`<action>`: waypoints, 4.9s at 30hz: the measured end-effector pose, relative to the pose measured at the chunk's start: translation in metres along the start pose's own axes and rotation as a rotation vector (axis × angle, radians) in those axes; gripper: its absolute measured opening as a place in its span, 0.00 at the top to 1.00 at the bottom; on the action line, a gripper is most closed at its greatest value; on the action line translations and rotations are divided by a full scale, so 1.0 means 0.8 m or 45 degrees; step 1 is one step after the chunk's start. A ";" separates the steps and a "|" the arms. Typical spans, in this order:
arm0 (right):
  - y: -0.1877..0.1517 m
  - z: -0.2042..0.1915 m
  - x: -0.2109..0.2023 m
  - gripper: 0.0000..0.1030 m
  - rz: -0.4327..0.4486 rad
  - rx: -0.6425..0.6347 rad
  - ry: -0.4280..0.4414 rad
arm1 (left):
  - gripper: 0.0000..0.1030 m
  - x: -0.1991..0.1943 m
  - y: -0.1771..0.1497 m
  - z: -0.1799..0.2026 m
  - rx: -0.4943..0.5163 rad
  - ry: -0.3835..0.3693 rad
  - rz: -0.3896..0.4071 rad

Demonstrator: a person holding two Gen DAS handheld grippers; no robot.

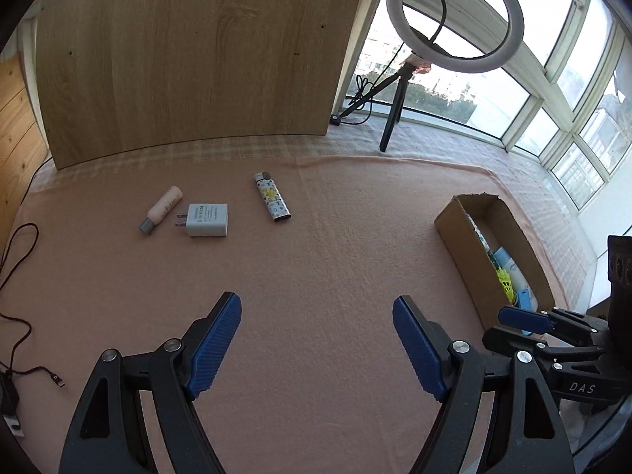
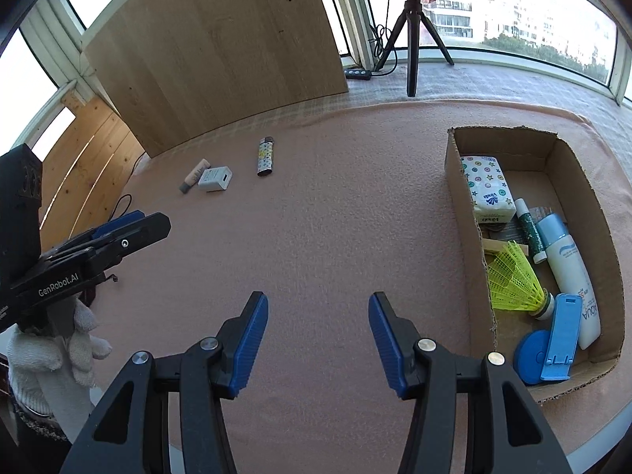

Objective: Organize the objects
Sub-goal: 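Withdraw both grippers from the box toward the lighter and lotion tube, then close the left gripper on the white lotion tube while the right gripper grasps the patterned lighter, then carry the lotion tube and lighter toward the box with both grippers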

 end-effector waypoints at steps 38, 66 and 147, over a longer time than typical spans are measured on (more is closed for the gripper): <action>0.145 -0.080 0.239 0.53 -0.176 0.029 0.035 | 0.36 0.150 0.086 -0.240 -0.137 0.207 -0.097; 0.150 -0.100 0.326 0.80 -0.274 -0.121 -0.092 | 0.79 0.202 0.063 -0.243 -0.168 0.183 -0.192; -0.028 0.195 -0.094 0.81 0.142 0.234 -0.192 | 0.79 0.192 0.046 0.412 0.349 -0.454 -0.120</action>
Point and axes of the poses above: each gripper's, at about its wrist camera, not at the fingertips, and x roughly the way its jaws point, z to its right, y to its top, the point moved 6 cm from there along x, roughly the way its jaws point, and after that the axes turned 9 degrees about z, right-handed, at the moved point
